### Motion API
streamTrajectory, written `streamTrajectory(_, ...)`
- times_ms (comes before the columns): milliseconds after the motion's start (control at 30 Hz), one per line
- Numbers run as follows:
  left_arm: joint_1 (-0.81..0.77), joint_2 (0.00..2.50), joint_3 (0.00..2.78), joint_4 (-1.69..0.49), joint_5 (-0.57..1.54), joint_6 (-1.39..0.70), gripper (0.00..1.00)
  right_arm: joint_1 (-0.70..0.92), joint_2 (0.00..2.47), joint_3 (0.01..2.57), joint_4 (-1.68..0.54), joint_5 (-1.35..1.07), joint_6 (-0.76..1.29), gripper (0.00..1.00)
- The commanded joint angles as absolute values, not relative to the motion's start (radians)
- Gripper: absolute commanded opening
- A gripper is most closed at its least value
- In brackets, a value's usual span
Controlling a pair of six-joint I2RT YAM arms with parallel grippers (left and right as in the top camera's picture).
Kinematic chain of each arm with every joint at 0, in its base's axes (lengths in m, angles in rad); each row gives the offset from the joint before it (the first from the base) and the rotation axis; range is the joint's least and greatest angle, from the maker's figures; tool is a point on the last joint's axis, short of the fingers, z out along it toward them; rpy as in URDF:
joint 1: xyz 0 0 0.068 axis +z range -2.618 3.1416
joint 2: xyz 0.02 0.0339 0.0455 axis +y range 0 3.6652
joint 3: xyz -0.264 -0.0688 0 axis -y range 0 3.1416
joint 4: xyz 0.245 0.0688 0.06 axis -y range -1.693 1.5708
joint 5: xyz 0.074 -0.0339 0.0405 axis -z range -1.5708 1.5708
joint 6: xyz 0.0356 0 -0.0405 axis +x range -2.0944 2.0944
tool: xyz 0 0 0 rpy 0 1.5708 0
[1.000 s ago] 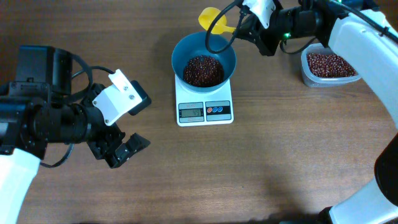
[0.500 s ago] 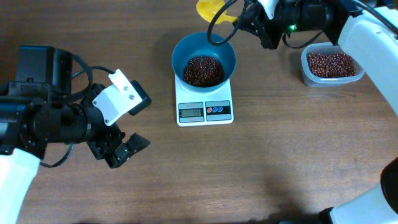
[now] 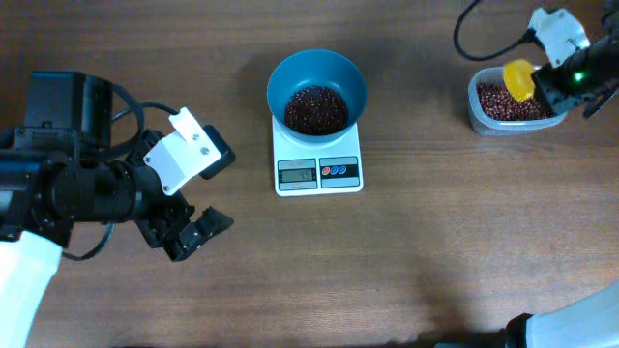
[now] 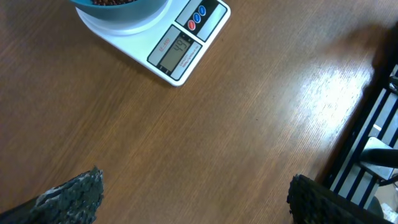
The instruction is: Scoop item into bowl and weigh 50g on scale
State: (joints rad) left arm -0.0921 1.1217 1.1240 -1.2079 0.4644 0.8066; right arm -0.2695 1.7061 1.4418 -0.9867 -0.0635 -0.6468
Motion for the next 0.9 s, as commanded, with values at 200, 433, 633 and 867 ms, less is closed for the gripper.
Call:
streamTrajectory(200,-0.091,1.117,1.138,-1.206,0.482,0.798,0.98,-0.27,1.708,1.283,-0.878,-0.13,-0.529,0.04)
streamTrajectory(433,-0.091,1.117,1.138,-1.206,0.482,0.798,0.98,-0.27,1.708,1.284,-0.855,-0.24,-0.431,0.04)
streamTrajectory(633,-0.091,1.117,1.138,-1.206,0.482,0.798,0.98,-0.288,1.708,1.293,-0.804,-0.184,-0.431,0.04)
streamTrajectory(867,-0.091,1.117,1.138,-1.206,0.482,0.798,0.99,-0.523,1.707,1.293,-0.866,-0.673,-0.428,0.04)
